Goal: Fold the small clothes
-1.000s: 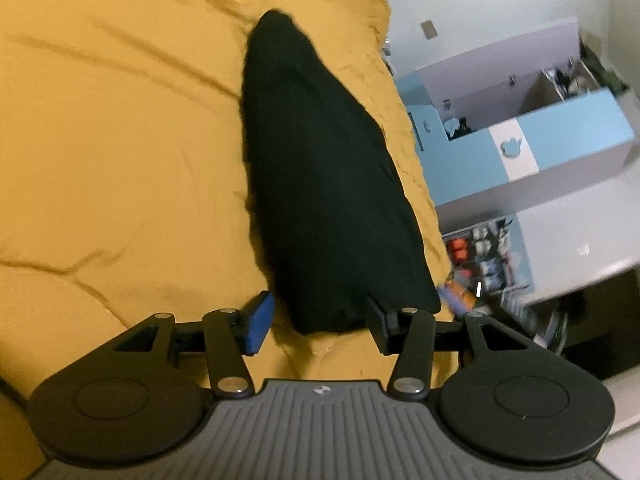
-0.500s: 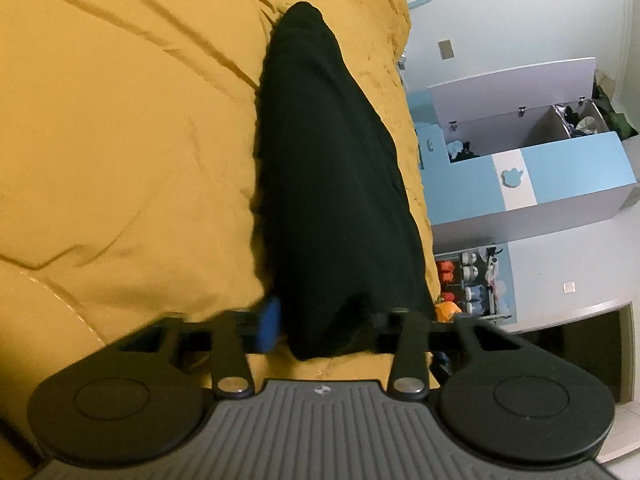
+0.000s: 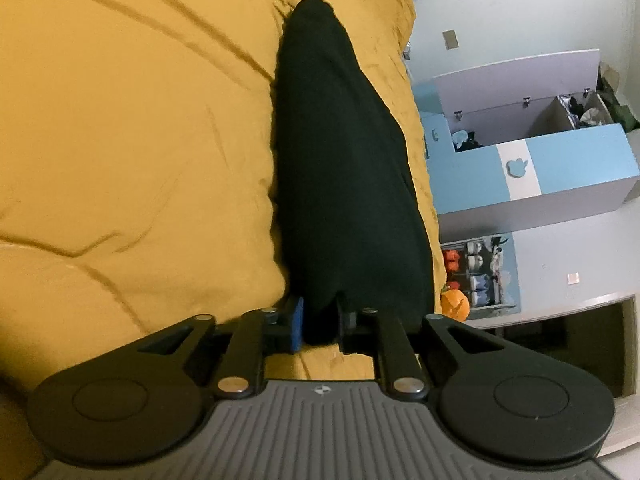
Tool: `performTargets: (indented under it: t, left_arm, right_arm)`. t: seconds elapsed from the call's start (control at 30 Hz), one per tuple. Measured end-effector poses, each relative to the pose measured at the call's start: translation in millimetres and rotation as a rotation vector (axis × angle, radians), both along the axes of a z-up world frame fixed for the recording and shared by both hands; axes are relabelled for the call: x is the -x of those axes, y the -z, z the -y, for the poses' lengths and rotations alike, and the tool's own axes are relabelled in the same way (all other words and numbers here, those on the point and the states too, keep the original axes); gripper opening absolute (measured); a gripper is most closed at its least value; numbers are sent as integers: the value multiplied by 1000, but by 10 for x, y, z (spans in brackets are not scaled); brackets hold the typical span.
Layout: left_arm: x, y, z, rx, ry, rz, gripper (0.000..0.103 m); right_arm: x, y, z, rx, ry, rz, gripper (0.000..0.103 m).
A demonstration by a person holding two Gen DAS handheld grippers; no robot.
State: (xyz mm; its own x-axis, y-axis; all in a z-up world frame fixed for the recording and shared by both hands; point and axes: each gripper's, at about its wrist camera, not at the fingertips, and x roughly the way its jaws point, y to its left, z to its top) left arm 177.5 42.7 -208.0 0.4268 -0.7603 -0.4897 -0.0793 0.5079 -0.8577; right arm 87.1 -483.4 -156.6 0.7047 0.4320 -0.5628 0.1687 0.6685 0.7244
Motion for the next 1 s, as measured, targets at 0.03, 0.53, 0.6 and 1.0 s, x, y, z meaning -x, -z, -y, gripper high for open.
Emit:
performTargets:
  t: [0.03,0.53,0.6,1.0]
  left_arm:
    - [34,-72,-34,-20,-3,14,18]
    - [-85,-259,416,-98,106,104,20]
    - [-85,-132,445,-77,105,71,20]
    - [-38,7,335,-14,109,51,20]
  right_arm:
    - [32,-48,10,-2,10,10,26]
    - [-1863,-662,-393,248,-122,177,50]
    - [-2222,-559,-480,306,-132,135,50]
    - [-2943,-69,-911,485,-216,43,9]
